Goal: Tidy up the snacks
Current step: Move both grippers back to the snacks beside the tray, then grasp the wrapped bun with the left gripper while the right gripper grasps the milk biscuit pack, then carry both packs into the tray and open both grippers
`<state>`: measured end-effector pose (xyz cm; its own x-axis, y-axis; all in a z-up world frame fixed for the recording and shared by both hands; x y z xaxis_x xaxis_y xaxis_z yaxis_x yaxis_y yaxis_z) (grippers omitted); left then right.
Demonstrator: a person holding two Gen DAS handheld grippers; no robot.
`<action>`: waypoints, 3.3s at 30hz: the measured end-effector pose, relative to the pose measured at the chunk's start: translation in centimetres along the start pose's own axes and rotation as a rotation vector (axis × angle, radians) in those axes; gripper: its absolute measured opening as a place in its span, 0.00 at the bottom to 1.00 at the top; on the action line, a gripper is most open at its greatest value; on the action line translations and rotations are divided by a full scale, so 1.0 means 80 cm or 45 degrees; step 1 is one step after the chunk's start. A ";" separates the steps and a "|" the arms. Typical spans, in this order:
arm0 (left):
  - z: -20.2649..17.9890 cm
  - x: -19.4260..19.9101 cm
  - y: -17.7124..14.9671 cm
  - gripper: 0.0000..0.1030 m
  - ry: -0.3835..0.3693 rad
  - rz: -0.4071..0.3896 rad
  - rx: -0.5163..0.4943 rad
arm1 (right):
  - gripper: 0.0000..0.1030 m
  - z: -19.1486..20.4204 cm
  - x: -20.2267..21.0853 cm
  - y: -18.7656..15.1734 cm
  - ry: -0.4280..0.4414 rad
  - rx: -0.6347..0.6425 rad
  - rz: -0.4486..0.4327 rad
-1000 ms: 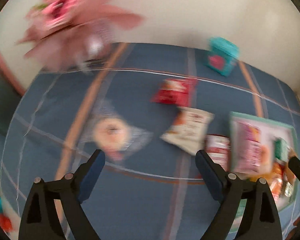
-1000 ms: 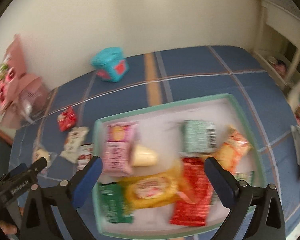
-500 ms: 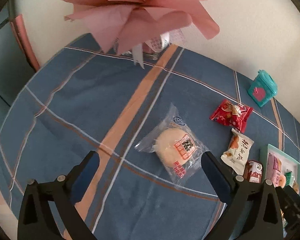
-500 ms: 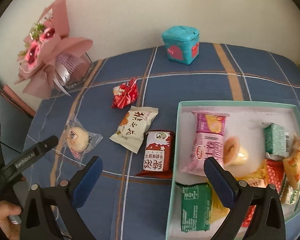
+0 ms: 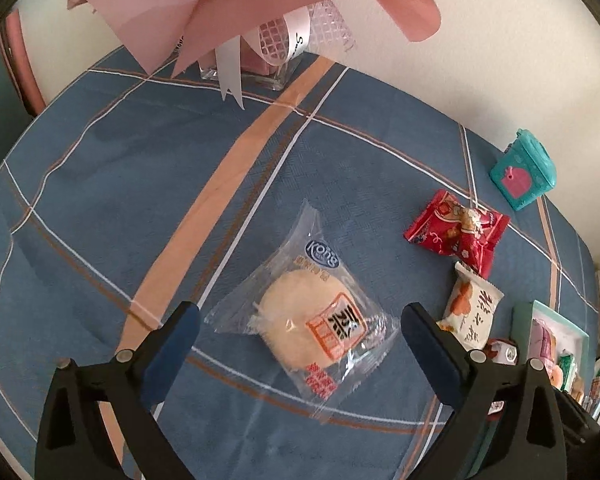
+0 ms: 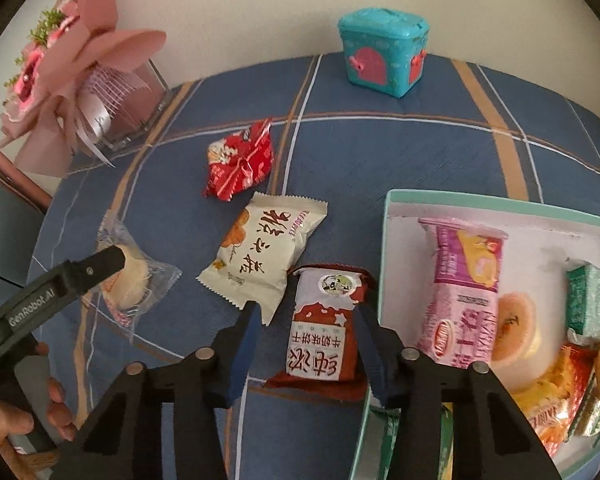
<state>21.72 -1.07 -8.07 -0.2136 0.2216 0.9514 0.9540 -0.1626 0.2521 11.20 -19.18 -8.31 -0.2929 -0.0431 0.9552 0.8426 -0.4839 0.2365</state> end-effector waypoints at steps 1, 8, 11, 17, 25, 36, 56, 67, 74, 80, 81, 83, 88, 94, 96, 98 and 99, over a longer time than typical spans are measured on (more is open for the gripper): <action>0.000 -0.003 0.002 0.97 -0.004 0.004 0.004 | 0.48 0.001 -0.002 0.002 -0.027 0.014 -0.006; 0.002 -0.022 0.010 0.94 -0.008 0.027 0.027 | 0.45 -0.001 -0.007 0.010 -0.108 0.023 0.006; 0.000 -0.024 0.012 0.94 -0.008 0.025 0.021 | 0.46 0.003 -0.010 0.012 -0.130 0.038 0.008; -0.011 -0.029 0.015 0.94 -0.047 0.039 0.003 | 0.46 0.018 -0.011 0.009 -0.039 0.049 0.020; -0.020 -0.039 0.010 0.83 -0.033 0.070 -0.032 | 0.45 0.017 -0.026 -0.006 -0.077 0.054 0.066; -0.020 -0.028 -0.010 0.70 -0.054 0.092 -0.043 | 0.40 0.017 -0.014 -0.026 -0.080 0.038 0.050; -0.080 0.062 -0.050 0.69 -0.099 -0.011 -0.167 | 0.40 -0.066 0.097 -0.044 0.058 -0.204 -0.148; -0.235 0.076 -0.103 0.69 -0.114 -0.027 -0.565 | 0.41 -0.192 0.115 -0.050 -0.047 -0.447 -0.211; -0.299 0.055 -0.121 0.69 -0.119 -0.011 -0.686 | 0.41 -0.222 0.104 -0.050 -0.050 -0.496 -0.201; -0.319 0.031 -0.132 0.70 -0.121 0.042 -0.731 | 0.40 -0.242 0.092 -0.054 -0.065 -0.531 -0.166; -0.321 0.029 -0.132 0.71 -0.126 0.049 -0.731 | 0.40 -0.244 0.092 -0.055 -0.048 -0.539 -0.165; -0.321 0.029 -0.133 0.72 -0.149 0.066 -0.723 | 0.41 -0.249 0.093 -0.056 -0.048 -0.545 -0.163; -0.311 0.044 -0.132 0.76 -0.203 0.070 -0.697 | 0.42 -0.250 0.099 -0.056 -0.071 -0.546 -0.163; -0.286 0.080 -0.127 0.76 -0.266 0.042 -0.652 | 0.45 -0.237 0.114 -0.055 -0.099 -0.513 -0.178; -0.271 0.092 -0.122 0.77 -0.247 0.016 -0.628 | 0.45 -0.230 0.121 -0.055 -0.104 -0.493 -0.187; -0.252 0.100 -0.115 0.77 -0.218 -0.013 -0.591 | 0.45 -0.221 0.128 -0.054 -0.110 -0.467 -0.197; -0.242 0.103 -0.112 0.77 -0.201 -0.022 -0.571 | 0.45 -0.216 0.130 -0.055 -0.113 -0.453 -0.199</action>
<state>7.33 -16.43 0.93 -0.1611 0.3655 0.9168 0.7582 -0.5488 0.3520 -3.35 -32.62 -2.45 -0.3521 0.1234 0.9278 0.5769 -0.7520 0.3189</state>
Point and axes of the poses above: each gripper's, at about its wrist camera, not at the fingertips, and x roughly against the way its jaws point, z to its left, y to its top, the point moved 6 cm from there along -x, roughly the way its jaws point, and after that the axes turned 8 degrees about z, right-handed, at the moved point
